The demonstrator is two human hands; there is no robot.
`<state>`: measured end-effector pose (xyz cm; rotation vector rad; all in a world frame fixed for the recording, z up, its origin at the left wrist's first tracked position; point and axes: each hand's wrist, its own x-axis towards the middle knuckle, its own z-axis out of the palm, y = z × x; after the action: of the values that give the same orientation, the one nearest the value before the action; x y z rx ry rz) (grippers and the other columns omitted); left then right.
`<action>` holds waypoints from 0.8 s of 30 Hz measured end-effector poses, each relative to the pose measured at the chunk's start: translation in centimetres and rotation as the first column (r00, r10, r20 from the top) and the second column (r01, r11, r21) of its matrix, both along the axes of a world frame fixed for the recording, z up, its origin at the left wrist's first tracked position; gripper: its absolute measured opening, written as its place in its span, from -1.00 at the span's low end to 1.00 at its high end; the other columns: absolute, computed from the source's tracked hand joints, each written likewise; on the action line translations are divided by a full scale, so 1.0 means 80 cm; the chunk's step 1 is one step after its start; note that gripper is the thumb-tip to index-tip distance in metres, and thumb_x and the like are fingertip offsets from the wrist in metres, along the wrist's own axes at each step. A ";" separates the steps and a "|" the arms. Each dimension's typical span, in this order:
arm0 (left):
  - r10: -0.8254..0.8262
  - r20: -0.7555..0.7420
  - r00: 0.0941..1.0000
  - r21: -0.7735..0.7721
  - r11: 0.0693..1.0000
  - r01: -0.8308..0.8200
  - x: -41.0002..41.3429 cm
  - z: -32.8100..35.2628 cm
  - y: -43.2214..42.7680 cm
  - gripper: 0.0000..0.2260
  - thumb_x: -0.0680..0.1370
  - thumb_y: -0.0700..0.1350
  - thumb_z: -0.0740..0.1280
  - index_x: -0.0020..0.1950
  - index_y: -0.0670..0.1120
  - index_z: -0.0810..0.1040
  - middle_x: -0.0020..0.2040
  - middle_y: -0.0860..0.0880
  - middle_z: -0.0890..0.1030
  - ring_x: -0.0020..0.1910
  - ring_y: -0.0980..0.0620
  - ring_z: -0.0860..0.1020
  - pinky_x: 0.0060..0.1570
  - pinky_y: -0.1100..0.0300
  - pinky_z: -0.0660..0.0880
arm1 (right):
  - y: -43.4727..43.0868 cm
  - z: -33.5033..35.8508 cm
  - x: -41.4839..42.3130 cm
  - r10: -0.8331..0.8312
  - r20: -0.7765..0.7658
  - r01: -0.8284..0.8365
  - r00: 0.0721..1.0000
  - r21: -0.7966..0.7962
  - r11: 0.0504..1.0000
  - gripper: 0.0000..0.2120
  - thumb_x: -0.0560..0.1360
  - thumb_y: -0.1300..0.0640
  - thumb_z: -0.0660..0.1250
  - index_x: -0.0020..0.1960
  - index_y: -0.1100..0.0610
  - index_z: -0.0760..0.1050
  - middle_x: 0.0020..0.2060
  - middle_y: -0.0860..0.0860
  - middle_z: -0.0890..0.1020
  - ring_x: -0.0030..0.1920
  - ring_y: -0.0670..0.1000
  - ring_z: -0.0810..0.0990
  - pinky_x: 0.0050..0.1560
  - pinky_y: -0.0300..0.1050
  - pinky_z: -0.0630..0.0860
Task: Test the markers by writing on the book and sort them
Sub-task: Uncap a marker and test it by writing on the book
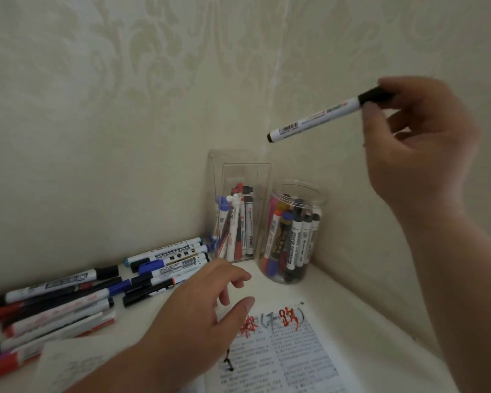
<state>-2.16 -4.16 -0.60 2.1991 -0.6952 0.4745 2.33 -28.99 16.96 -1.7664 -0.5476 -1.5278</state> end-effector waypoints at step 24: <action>-0.142 -0.226 0.964 -0.314 0.947 0.066 -0.010 0.015 0.001 -0.78 0.51 0.08 0.41 -0.08 0.03 0.41 -0.32 -0.03 0.67 -0.49 -0.06 0.49 -0.45 0.04 0.44 | 0.063 -0.207 -0.024 0.207 -0.684 -0.550 0.699 -0.330 0.767 -0.59 0.48 0.38 0.43 0.28 0.09 0.64 0.02 -0.12 0.72 -0.02 -0.12 0.68 -0.07 -0.21 0.62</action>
<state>-2.95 -4.11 0.58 1.8782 -0.5602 0.2292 0.38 -23.98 0.39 -2.2135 -0.9791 -0.4380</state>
